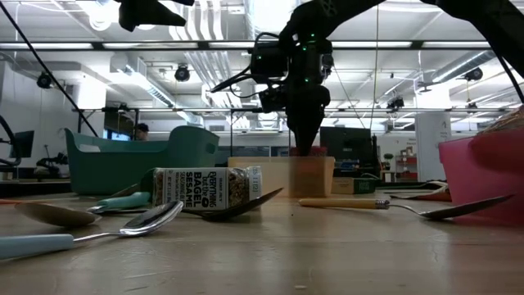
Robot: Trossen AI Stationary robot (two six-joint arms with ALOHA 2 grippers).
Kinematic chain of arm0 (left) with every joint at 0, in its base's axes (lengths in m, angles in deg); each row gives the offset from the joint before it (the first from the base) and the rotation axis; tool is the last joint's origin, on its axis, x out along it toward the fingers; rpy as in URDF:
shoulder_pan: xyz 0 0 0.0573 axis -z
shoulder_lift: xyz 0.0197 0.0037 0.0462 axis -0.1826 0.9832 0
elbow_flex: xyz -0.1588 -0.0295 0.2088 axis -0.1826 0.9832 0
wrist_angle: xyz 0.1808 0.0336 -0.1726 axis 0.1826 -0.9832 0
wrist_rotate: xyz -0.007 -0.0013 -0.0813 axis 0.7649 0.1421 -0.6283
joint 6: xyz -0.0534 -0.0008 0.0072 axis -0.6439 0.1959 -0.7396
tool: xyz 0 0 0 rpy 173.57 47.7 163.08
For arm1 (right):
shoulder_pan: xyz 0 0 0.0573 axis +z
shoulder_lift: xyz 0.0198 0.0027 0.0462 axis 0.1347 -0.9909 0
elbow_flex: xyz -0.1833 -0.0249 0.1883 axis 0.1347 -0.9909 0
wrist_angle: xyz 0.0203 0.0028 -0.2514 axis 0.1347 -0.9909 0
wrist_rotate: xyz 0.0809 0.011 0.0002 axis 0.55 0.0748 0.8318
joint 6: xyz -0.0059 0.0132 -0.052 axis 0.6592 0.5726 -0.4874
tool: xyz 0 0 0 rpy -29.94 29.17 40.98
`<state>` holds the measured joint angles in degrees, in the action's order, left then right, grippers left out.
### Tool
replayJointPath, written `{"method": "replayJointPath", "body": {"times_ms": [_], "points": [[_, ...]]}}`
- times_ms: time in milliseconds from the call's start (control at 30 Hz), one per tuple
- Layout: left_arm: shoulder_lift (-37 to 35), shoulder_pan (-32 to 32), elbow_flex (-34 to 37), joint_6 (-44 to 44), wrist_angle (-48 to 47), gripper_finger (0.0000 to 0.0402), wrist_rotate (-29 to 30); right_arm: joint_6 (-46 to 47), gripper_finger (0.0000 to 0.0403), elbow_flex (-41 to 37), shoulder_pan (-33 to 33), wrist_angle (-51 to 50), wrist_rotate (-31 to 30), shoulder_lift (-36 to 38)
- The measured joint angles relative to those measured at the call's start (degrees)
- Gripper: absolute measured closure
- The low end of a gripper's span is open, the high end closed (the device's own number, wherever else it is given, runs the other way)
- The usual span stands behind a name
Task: Pick & Place Food Item
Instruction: Put the red seasoning can into the orange bin, then put the white seasoning bottle into the orange bin
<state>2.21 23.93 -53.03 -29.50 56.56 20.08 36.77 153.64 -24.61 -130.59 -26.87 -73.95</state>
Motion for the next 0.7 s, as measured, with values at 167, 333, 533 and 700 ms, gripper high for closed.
{"method": "replayJointPath", "body": {"times_ms": [167, 333, 533, 700], "points": [[0.00, 0.00, 0.00, 0.00, 0.00, 0.0117, 0.00, 1.05, 0.0067, 0.00, 0.09, 0.02, -0.03, 0.00], [0.00, 0.00, 0.00, 0.00, 0.00, 0.0117, 0.00, 1.91, 0.0056, 0.00, 0.09, 0.02, -0.19, 0.00], [0.00, 0.00, -0.34, -0.06, -0.15, 0.0117, -0.02, 1.96, 0.0054, 0.00, 0.09, -1.81, -0.37, 0.15], [-0.11, 0.00, -0.42, -0.11, -0.58, 0.0117, 0.00, 2.41, 0.0054, 0.00, 0.28, -2.58, -1.37, 2.33]]}}
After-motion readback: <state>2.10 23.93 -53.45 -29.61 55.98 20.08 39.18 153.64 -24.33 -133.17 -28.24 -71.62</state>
